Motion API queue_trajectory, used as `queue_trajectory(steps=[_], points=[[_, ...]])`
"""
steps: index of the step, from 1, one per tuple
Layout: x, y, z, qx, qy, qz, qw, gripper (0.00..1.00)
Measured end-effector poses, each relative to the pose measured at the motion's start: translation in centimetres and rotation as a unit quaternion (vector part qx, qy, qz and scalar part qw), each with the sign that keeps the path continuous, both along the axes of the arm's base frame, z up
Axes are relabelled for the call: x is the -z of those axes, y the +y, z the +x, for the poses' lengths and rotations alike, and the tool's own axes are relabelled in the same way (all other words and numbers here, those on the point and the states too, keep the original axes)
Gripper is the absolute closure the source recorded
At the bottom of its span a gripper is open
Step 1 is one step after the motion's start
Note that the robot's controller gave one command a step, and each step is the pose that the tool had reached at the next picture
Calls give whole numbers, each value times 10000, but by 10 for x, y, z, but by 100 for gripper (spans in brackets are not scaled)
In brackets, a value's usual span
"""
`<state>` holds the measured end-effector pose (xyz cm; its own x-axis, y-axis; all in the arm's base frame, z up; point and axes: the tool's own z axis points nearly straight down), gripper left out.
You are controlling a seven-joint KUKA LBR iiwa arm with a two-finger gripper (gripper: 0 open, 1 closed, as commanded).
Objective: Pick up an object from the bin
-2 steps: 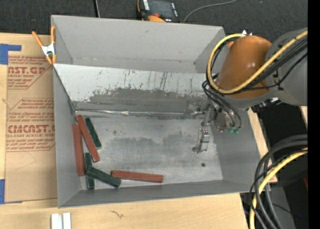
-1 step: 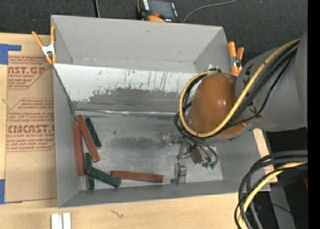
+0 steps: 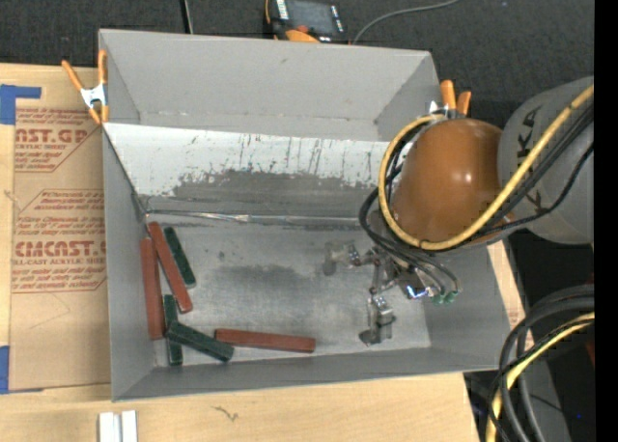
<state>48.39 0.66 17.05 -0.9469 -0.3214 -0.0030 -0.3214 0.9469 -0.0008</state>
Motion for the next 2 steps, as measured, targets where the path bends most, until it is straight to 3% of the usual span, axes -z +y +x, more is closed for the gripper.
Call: queue_trajectory(steps=[1, 2], points=[[48, 81, 10, -448, 26, 18, 9990, 0], [53, 135, -2, -425, 22, 16, 9991, 0]])
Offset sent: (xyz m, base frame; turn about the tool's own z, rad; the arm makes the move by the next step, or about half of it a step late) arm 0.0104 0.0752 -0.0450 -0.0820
